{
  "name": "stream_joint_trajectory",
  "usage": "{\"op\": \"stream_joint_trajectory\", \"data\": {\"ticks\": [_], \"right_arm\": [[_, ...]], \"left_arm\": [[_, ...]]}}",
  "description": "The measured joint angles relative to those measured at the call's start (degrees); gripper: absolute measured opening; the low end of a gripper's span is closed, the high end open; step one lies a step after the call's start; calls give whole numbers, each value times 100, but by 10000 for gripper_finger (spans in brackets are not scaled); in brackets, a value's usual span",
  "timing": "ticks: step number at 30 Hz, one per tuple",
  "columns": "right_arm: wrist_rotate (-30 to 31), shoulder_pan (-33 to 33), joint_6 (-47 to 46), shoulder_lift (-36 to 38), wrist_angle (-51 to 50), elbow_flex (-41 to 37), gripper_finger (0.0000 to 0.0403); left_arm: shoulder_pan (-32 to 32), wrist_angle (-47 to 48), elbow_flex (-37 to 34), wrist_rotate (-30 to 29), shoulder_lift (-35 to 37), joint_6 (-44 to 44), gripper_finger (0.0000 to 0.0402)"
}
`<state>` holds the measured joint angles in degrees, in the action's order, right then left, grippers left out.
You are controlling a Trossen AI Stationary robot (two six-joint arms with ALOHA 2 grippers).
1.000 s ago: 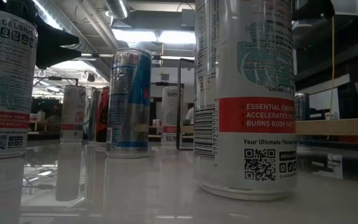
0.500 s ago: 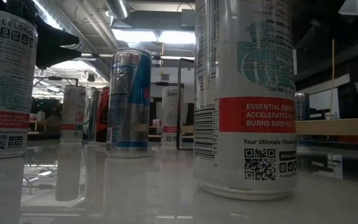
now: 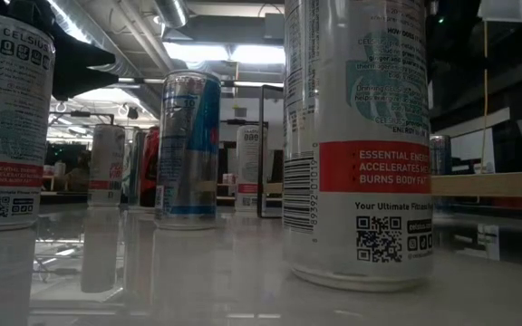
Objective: Place canned beverage on shelf
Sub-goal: Put the blue soda can on the shelf
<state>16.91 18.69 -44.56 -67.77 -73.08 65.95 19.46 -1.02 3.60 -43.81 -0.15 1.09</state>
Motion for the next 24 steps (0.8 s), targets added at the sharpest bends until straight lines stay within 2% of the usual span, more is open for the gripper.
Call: {"op": "stream_joint_trajectory", "data": {"ticks": [7,13,19,24], "right_arm": [[-94,61,285,-541,-9,0,358],[-129,363,505,-863,-75,0,358],[-555,719,1083,-1054,-55,-2,358],[-663,775,1551,-1163,-32,-2,358]], "left_arm": [[0,17,0,0,-1,1,322],[0,22,0,0,1,-1,322],[0,24,0,1,1,-1,322],[0,31,0,2,0,-1,322]]}}
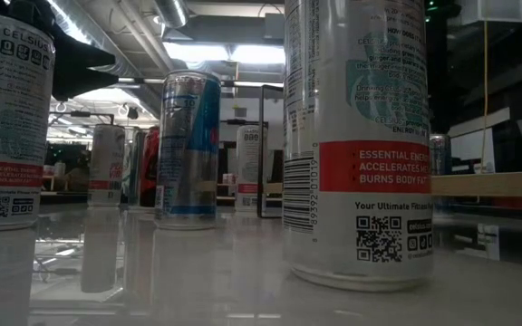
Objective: Place canned beverage on shelf
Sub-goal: Put the blue soda can on the shelf
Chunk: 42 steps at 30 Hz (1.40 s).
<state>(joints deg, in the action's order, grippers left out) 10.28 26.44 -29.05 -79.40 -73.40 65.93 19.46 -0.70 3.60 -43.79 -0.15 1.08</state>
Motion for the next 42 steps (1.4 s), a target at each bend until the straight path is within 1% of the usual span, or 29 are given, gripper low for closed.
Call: {"op": "stream_joint_trajectory", "data": {"ticks": [11,17,22,30,33,39,42], "right_arm": [[-85,70,375,-19,1,-2,358],[-91,223,677,-184,8,-2,358],[-208,221,989,-338,27,-2,358],[-285,221,1153,-544,48,-2,354],[-297,210,1153,-609,44,-3,329],[-276,210,1146,-671,42,7,248],[-256,210,1117,-671,22,13,221]], "left_arm": [[0,11,0,-2,0,-2,322],[0,13,0,-1,0,-2,322],[0,21,0,0,1,-1,322],[0,25,0,-2,1,-2,322],[0,25,0,-1,1,-2,322],[0,25,0,0,-1,-2,322],[0,25,0,-2,0,0,322]]}}
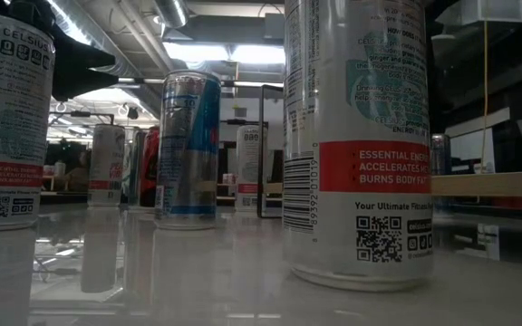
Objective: Place canned beverage on shelf
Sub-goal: Put the blue soda can on the shelf
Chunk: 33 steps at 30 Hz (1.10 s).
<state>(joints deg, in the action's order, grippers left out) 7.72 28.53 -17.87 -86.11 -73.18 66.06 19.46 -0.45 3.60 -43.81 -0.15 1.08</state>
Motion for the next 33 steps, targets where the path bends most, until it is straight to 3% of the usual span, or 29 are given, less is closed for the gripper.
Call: {"op": "stream_joint_trajectory", "data": {"ticks": [10,21,33], "right_arm": [[-232,0,-1139,0,-230,-7,251],[-450,0,-2832,4,-455,-9,234],[-669,0,-3953,7,-495,-17,238]], "left_arm": [[0,0,0,1,1,-2,322],[0,0,0,2,0,-2,322],[0,0,0,2,1,-6,322]]}}
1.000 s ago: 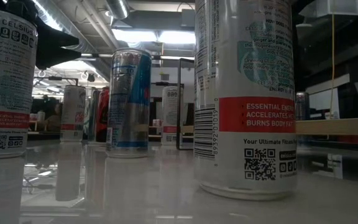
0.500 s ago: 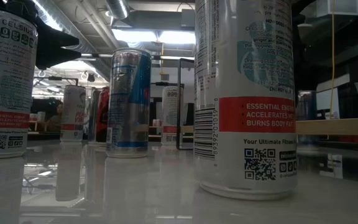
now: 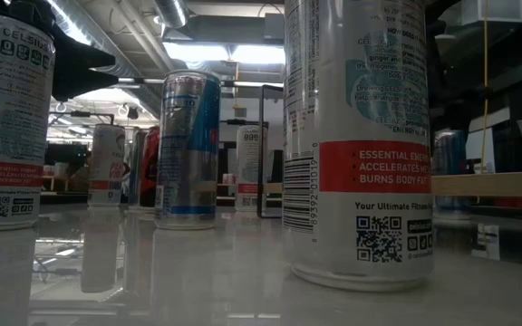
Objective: Place canned beverage on shelf
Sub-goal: Put the blue soda can on the shelf
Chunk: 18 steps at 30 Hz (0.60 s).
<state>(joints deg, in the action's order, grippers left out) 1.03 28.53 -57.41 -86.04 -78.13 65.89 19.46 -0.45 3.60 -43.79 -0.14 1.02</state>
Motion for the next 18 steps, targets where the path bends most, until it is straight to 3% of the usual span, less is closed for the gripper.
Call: {"op": "stream_joint_trajectory", "data": {"ticks": [18], "right_arm": [[-405,0,-2551,4,15,0,238]], "left_arm": [[0,0,0,0,0,-6,322]]}}
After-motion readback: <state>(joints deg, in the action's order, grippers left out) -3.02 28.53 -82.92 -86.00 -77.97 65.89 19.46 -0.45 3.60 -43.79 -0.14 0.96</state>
